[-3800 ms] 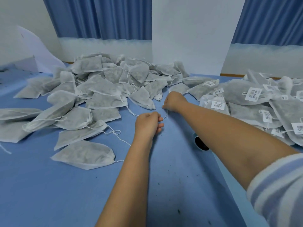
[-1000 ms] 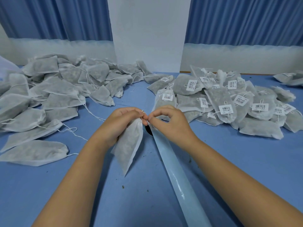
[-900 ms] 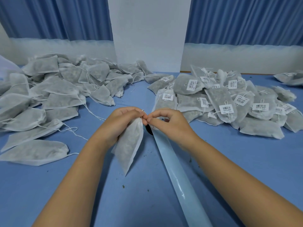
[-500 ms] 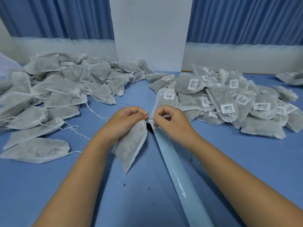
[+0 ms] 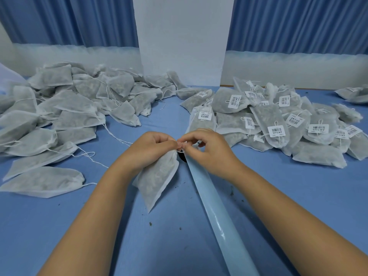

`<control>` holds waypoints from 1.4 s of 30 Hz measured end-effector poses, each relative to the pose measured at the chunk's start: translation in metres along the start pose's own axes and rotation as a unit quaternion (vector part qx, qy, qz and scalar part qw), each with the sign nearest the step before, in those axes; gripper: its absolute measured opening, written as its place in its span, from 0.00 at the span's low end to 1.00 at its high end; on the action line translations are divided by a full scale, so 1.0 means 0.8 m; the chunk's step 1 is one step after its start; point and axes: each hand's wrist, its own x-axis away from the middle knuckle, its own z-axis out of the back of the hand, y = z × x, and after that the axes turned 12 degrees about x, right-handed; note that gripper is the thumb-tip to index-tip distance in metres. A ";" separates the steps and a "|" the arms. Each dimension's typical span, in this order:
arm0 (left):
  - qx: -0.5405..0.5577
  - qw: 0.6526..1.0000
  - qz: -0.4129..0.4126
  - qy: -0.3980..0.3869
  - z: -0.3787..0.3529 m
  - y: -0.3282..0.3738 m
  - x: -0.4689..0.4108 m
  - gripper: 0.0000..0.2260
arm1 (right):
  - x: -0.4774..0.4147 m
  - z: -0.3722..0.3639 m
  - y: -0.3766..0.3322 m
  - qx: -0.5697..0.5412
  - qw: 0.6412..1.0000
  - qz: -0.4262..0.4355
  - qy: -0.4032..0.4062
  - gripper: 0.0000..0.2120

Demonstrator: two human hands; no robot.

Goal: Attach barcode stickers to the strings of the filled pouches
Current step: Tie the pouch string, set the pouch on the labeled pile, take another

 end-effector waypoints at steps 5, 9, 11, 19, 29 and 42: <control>-0.024 1.000 -0.002 0.004 0.002 -0.003 -0.001 0.06 | -0.002 0.004 0.001 -0.033 0.998 -0.029 -0.046 0.05; -0.037 0.999 -0.014 -0.001 0.001 -0.004 0.000 0.07 | -0.003 0.009 -0.001 -0.083 0.990 -0.074 -0.088 0.07; -0.033 0.999 -0.028 0.002 0.001 -0.004 0.000 0.07 | -0.004 0.011 -0.001 -0.115 0.983 -0.096 -0.102 0.08; -0.012 0.998 -0.061 -0.005 0.002 0.001 0.003 0.08 | -0.004 0.017 0.002 -0.159 0.977 -0.099 -0.107 0.06; 0.048 0.997 -0.023 -0.053 0.000 0.005 0.006 0.14 | 0.000 0.012 -0.001 -0.104 0.994 -0.026 0.002 0.10; 0.070 0.996 -0.025 -0.058 0.005 -0.003 -0.001 0.16 | 0.005 0.011 -0.009 -0.038 0.999 -0.011 0.035 0.10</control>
